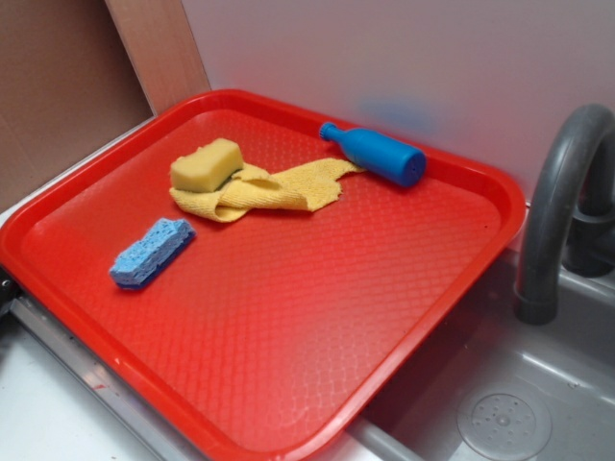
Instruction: Grab the green sponge.
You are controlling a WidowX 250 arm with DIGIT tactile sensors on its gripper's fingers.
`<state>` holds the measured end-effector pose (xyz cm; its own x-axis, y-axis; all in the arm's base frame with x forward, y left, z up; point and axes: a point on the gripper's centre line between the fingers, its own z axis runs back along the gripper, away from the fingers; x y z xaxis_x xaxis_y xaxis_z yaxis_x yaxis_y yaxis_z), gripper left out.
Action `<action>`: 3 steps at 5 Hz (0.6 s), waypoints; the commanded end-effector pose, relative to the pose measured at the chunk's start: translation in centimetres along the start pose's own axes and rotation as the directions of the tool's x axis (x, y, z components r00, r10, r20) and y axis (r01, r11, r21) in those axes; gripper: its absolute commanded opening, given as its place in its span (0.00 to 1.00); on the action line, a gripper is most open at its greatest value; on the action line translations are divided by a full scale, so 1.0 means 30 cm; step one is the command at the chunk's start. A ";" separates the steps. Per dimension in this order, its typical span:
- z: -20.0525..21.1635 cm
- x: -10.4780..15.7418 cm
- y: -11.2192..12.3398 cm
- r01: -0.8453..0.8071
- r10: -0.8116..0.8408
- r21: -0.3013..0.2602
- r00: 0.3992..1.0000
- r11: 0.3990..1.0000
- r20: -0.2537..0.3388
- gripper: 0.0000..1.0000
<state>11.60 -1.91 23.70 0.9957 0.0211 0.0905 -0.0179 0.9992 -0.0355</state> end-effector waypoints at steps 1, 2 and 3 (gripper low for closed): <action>0.000 0.000 0.000 0.000 0.000 0.000 1.000 1.000 0.000 1.00; -0.021 0.077 -0.034 -0.033 0.033 0.007 0.999 0.999 0.007 1.00; -0.063 0.149 -0.029 -0.040 0.041 -0.034 0.999 0.999 0.032 1.00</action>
<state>15.96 -3.20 21.52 0.9940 0.0403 0.1020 -0.0333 0.9970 -0.0693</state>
